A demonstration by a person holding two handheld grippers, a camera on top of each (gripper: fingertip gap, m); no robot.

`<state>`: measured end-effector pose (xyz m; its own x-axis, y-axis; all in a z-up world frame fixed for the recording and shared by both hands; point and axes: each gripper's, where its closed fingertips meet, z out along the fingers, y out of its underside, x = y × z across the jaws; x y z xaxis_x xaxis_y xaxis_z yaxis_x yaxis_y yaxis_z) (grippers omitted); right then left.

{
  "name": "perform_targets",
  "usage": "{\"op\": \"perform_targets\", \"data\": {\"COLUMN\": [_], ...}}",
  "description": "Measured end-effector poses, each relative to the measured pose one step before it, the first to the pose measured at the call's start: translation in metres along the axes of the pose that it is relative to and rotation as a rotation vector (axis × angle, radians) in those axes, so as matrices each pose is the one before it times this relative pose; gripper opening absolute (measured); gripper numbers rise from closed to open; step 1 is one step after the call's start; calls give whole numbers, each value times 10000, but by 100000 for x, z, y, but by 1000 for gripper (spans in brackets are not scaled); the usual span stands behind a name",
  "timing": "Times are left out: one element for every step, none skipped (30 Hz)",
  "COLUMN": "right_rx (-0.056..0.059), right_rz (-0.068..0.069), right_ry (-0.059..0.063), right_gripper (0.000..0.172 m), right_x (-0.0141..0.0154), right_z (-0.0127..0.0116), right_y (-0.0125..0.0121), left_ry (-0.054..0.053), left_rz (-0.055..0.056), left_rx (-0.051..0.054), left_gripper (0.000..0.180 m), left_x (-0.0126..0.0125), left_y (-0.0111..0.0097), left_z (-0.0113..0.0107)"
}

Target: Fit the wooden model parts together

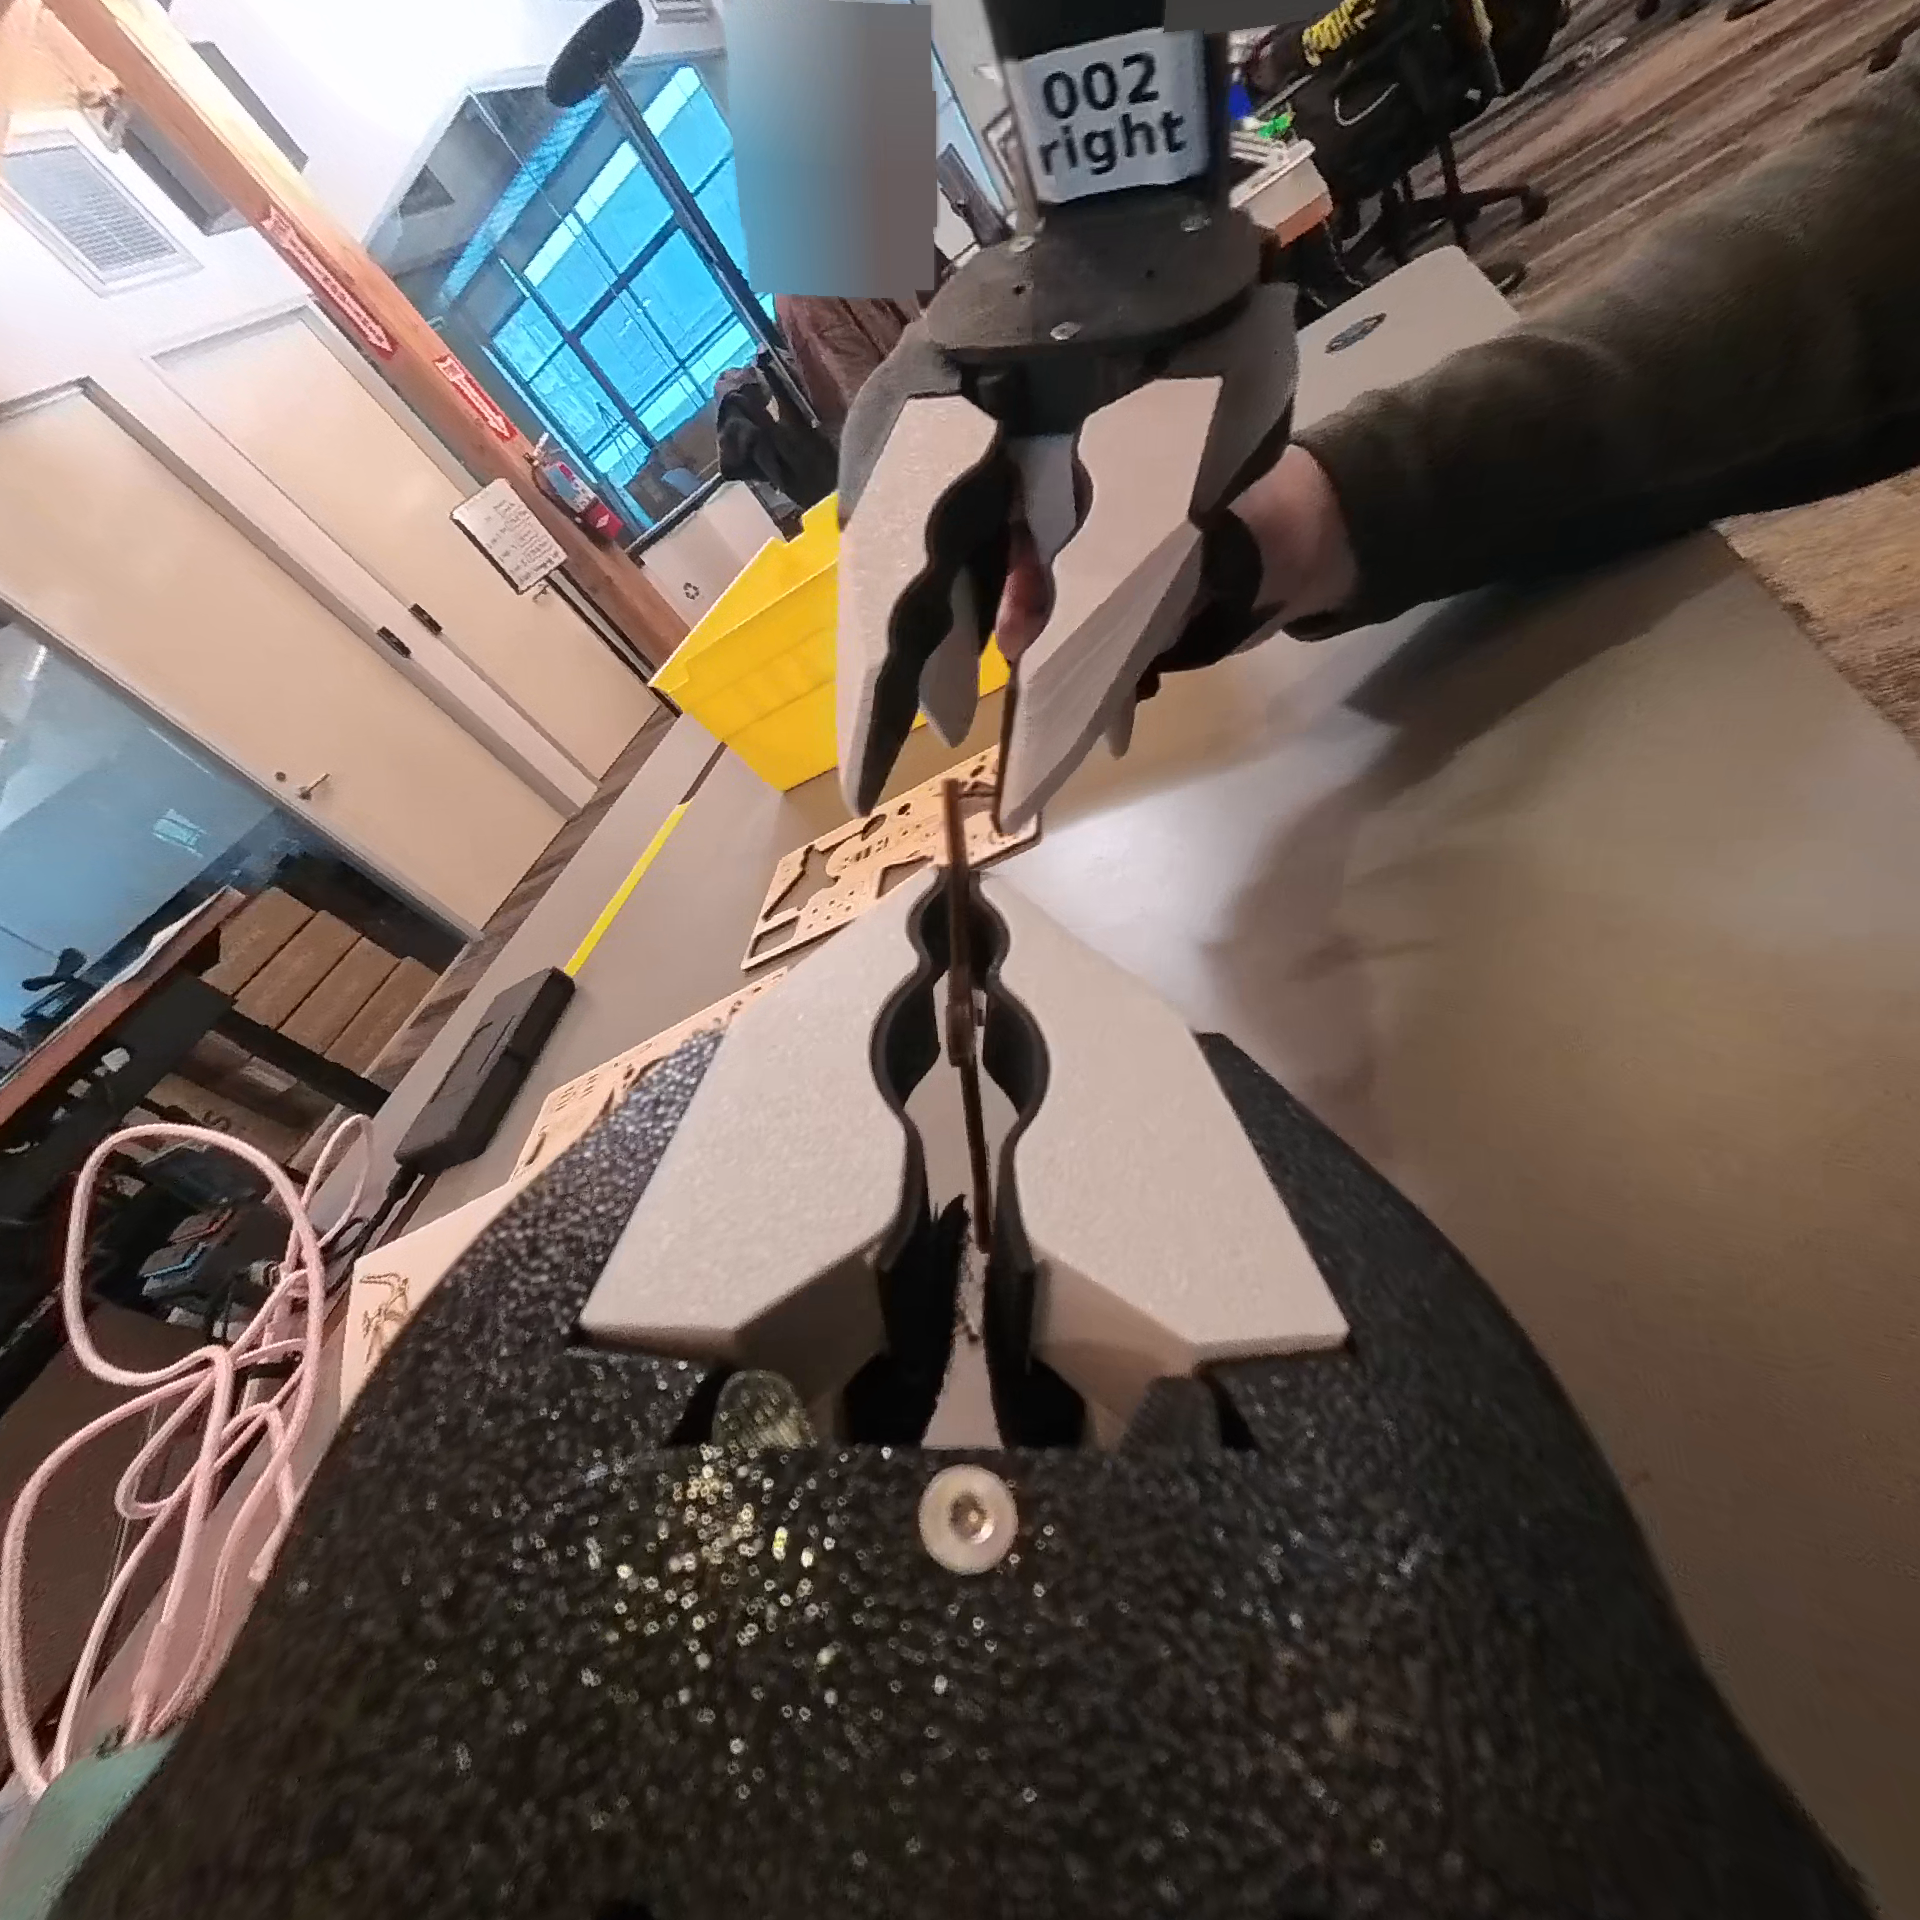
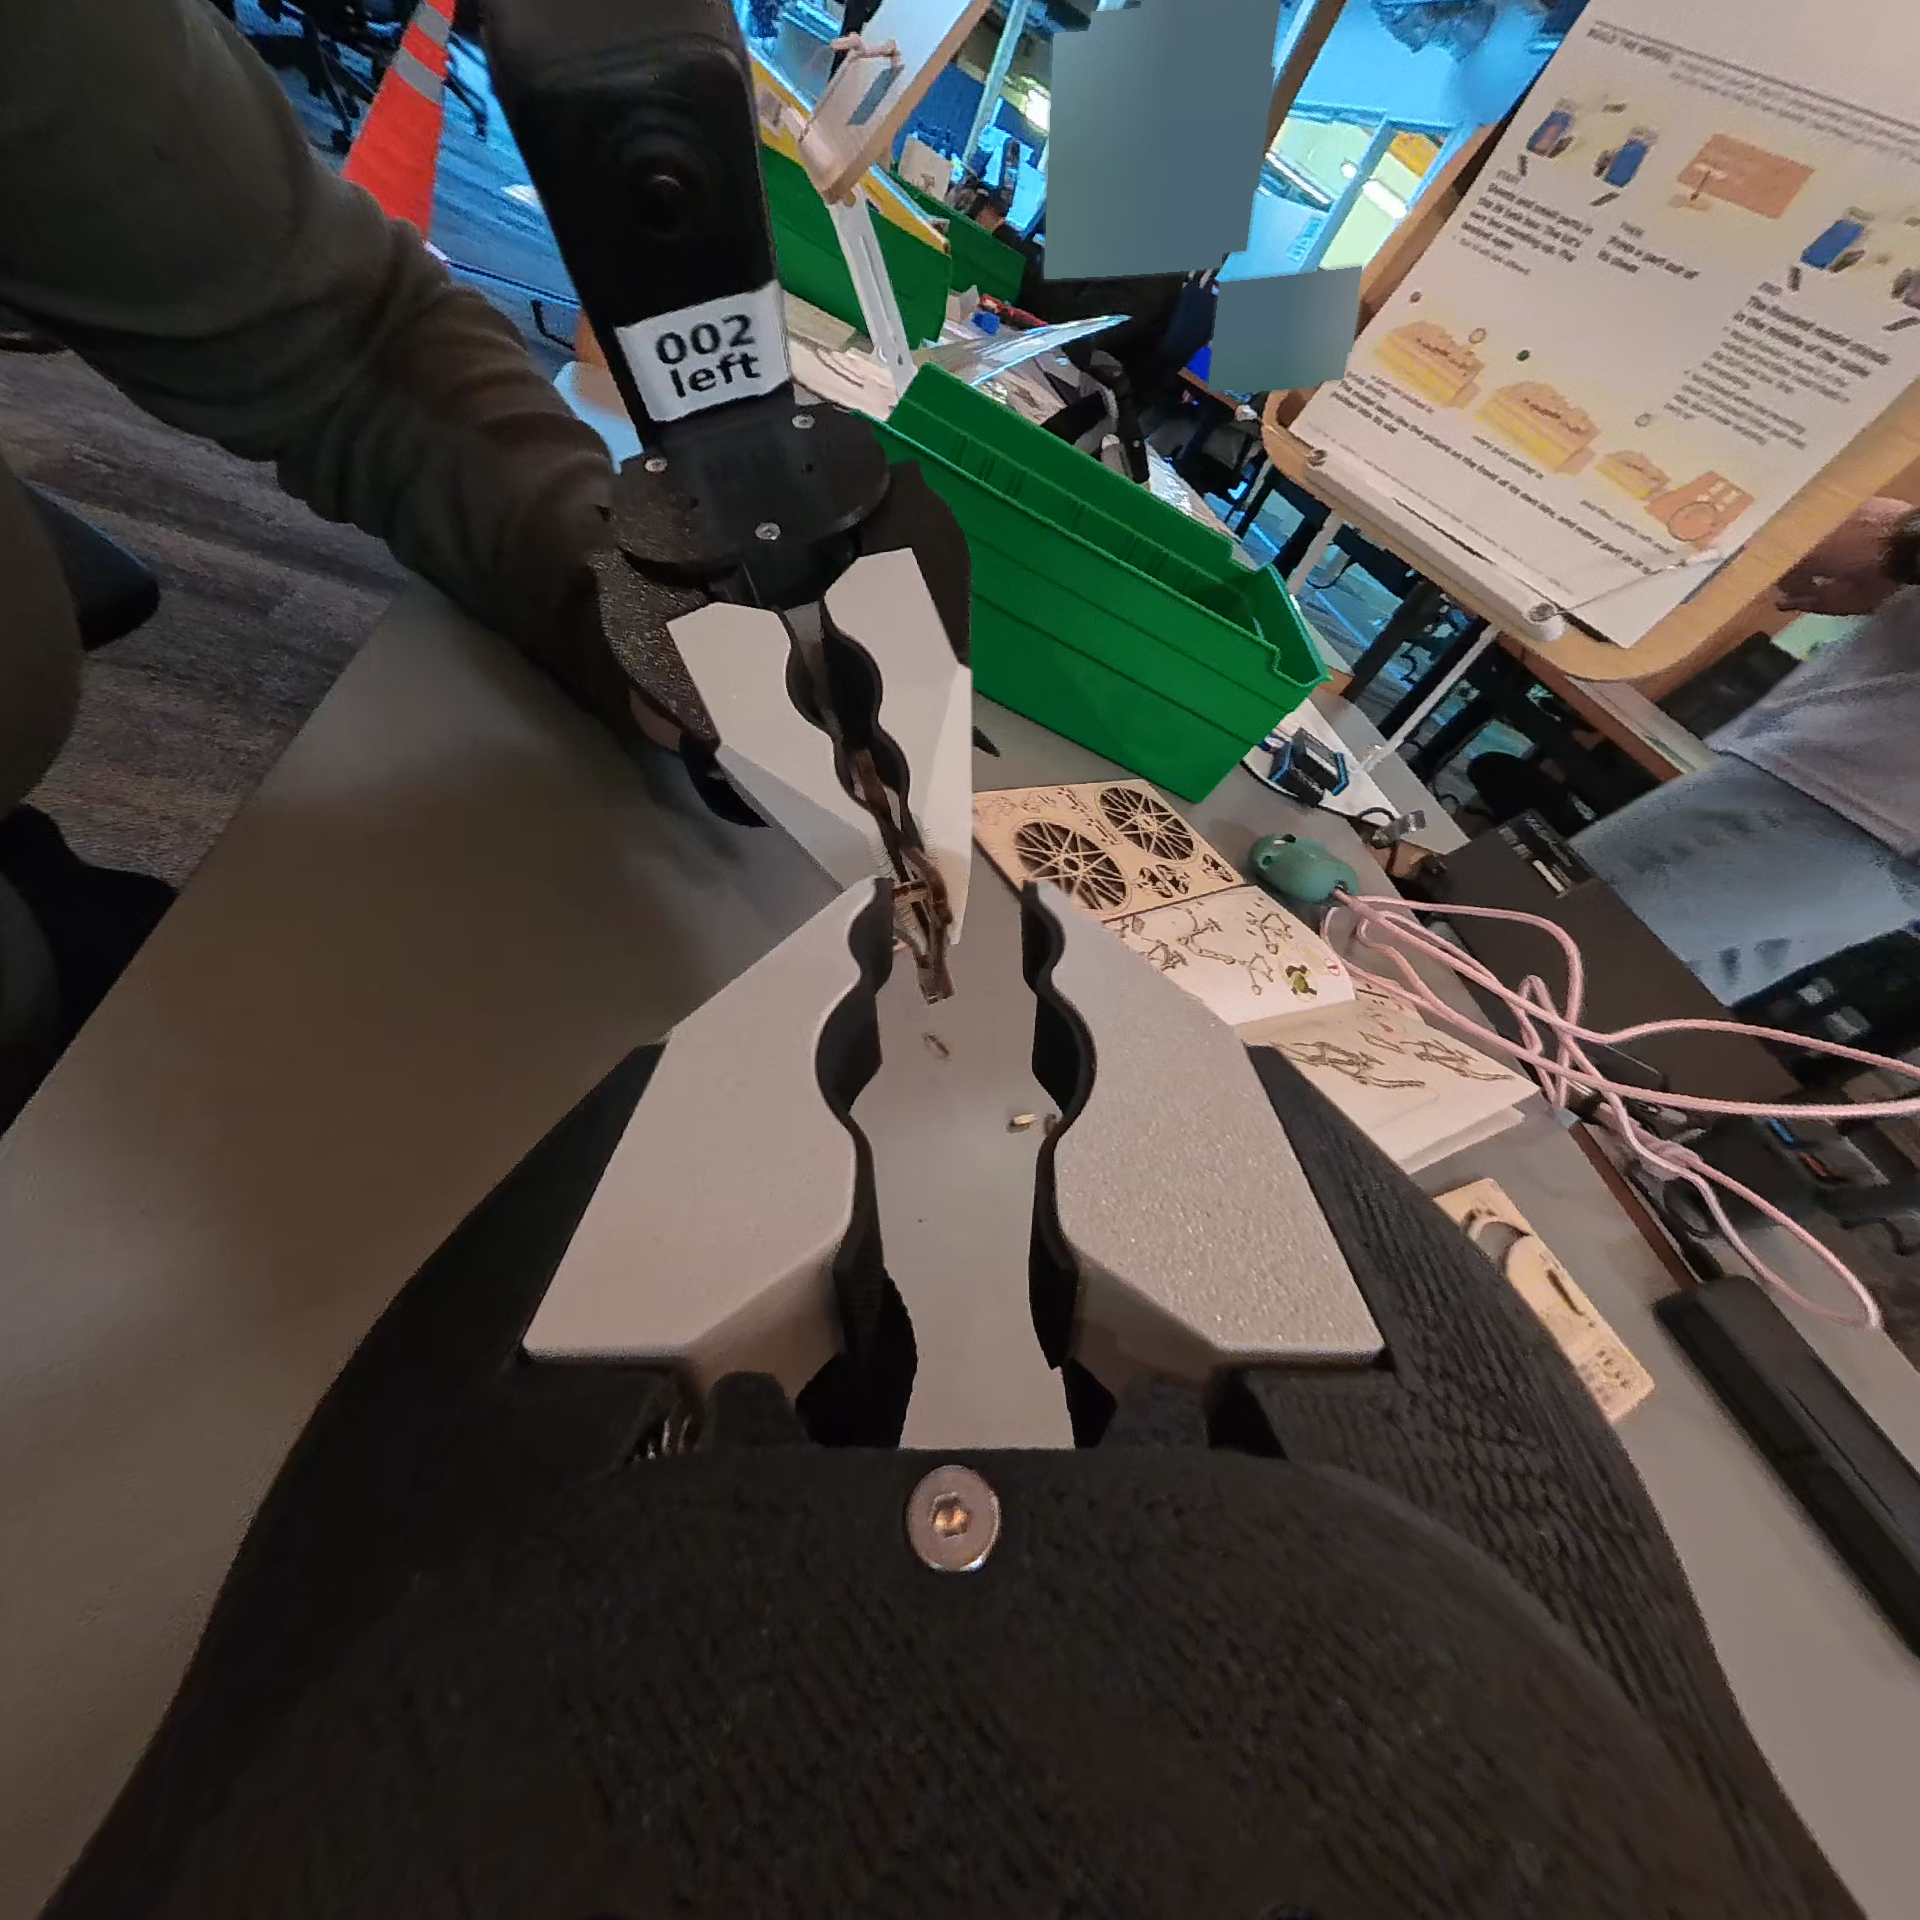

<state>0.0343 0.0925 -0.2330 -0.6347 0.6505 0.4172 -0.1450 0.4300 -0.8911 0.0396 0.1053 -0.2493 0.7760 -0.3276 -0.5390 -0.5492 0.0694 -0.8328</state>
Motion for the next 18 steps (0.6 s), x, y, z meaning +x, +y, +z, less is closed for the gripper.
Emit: {"op": "perform_targets", "data": {"right_rx": [34, 95, 171, 211, 249, 249, 194, 129, 146, 261, 260, 203, 150, 134, 173, 177, 97, 60], "right_rz": [-12, 1, -21, -6, 14, 31, 30, 21, -19, -7, 40, 44, 79, 143, 184, 196, 146, 55], "right_ry": [162, 224, 277, 315, 393, 484, 544, 579, 498, 383, 396, 370, 242, 177, 104, -1, -27, 10], "right_gripper": [23, 22, 23, 22, 21, 20, 19, 17, 15, 14, 11, 9, 10, 9, 9, 9, 9, 9], "right_x": [208, 299, 332, 332, 358, 419, 433, 418, 271, 115, 185, 224, 83, 4, -91, -264, -344, -304], "right_z": [-18, -54, -65, 2, 97, 200, 289, 349, 372, 329, 270, 277, 313, 309, 290, 266, 269, 251], "right_y": [-64, -208, -357, -445, -488, -501, -434, -374, -459, -695, -766, -700, -618, -585, -620, -591, -425, -335], "left_ry": [-244, -377, -372, -344, -380, -369, -340, -331, -332, -345, -354, -402, -396, -320, -343, -352, -275, -258], "left_rz": [94, 214, 217, 75, -15, -83, -137, -139, -179, -195, -195, -147, -96, 4, 162, 205, 190, 161], "left_rx": [3, 42, 122, 101, 117, 108, 65, 34, 5, -20, 22, 72, 87, 127, 152, 136, 149, 107], "left_gripper": [0, 0, 0, 0, 0, 0, 0, 0, 0, 0, 0, 0, 0, 0, 0, 0, 0, 0], "left_x": [-299, -442, -454, -460, -602, -662, -686, -703, -721, -758, -775, -799, -702, -490, -408, -384, -302, -346], "left_y": [-65, -201, -339, -338, -347, -286, -216, -155, -111, -100, -227, -419, -542, -665, -697, -697, -753, -701], "left_z": [7, -45, -83, -67, -88, -92, -73, -49, -41, -64, -134, -215, -236, -276, -300, -263, -221, -124]}}
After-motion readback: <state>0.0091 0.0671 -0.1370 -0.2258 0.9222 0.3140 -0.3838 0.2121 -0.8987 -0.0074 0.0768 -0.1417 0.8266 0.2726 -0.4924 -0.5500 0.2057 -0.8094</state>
